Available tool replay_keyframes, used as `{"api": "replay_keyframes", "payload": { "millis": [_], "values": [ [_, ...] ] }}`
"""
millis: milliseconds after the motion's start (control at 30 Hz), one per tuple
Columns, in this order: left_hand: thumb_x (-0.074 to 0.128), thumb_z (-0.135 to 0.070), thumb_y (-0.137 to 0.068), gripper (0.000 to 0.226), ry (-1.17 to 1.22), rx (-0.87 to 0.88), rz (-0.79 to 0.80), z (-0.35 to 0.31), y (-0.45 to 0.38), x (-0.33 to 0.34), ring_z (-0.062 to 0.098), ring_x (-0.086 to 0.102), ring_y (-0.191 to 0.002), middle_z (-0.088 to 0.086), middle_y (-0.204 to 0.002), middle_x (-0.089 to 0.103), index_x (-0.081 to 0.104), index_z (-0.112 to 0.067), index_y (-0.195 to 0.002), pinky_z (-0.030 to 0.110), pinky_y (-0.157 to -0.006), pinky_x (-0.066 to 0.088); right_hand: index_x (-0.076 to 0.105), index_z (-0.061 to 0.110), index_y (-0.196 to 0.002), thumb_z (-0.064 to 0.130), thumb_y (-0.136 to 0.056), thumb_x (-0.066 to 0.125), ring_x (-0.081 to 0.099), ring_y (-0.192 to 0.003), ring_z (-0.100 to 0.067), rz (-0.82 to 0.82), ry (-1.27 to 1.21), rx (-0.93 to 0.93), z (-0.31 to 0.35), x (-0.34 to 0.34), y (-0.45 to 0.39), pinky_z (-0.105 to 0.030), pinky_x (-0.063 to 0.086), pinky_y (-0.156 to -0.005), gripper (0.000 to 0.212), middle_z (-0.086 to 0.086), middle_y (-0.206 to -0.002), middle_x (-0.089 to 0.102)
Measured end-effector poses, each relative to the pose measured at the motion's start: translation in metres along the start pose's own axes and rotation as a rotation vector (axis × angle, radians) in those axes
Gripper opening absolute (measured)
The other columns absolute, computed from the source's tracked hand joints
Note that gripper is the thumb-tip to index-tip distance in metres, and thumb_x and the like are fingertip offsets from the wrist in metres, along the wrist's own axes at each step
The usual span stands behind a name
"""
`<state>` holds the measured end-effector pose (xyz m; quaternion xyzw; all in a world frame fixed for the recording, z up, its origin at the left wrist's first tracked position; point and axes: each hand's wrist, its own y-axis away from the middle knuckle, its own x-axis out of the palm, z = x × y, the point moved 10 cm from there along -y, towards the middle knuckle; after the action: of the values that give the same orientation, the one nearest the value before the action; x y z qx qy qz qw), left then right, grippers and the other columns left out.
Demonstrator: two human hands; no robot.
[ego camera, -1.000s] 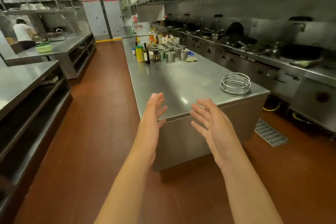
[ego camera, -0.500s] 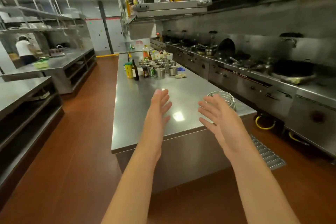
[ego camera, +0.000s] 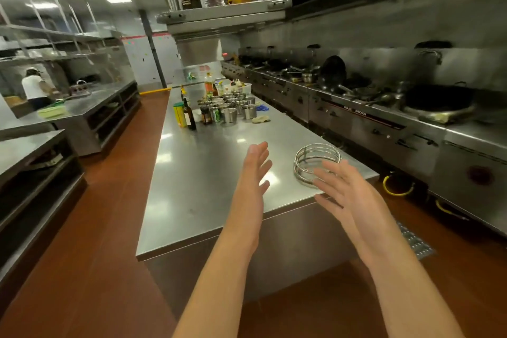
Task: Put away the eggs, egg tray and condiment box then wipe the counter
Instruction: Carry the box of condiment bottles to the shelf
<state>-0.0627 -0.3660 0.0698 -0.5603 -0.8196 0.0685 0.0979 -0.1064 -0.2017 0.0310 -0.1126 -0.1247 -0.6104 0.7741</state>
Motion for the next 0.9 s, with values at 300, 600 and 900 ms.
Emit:
{"api": "replay_keyframes", "payload": {
  "millis": [300,600,900],
  "values": [
    [0.029,-0.065,-0.095,0.061,0.122,-0.111,0.23,0.087,-0.116,0.134,0.011,0.053,-0.129,-0.008,-0.14,0.056,0.053,-0.03,-0.138,0.048,-0.117,0.034,0.052,0.02,-0.139,0.047,-0.099,0.046,0.06,-0.118,-0.011,-0.282,0.153,-0.019,0.017,-0.138,-0.103,-0.042,0.046,-0.107,0.049,0.004,-0.128,0.064],
    [0.028,-0.074,-0.088,0.07,0.179,-0.169,0.548,0.162,-0.225,0.317,-0.001,0.053,-0.127,-0.017,-0.143,0.055,0.049,-0.037,-0.143,0.039,-0.113,0.038,0.052,0.021,-0.139,0.047,-0.101,0.044,0.061,-0.117,-0.008,-0.629,0.191,-0.063,0.051,-0.285,-0.194,-0.032,0.051,-0.1,0.047,0.005,-0.131,0.064],
    [0.027,-0.071,-0.087,0.07,0.187,-0.254,0.753,0.211,-0.271,0.465,0.0,0.049,-0.131,-0.014,-0.147,0.05,0.046,-0.036,-0.144,0.038,-0.116,0.034,0.053,0.021,-0.138,0.044,-0.102,0.042,0.059,-0.12,-0.01,-0.786,0.159,-0.017,0.053,-0.391,-0.252,-0.042,0.046,-0.107,0.044,0.003,-0.131,0.063]
  ]
}}
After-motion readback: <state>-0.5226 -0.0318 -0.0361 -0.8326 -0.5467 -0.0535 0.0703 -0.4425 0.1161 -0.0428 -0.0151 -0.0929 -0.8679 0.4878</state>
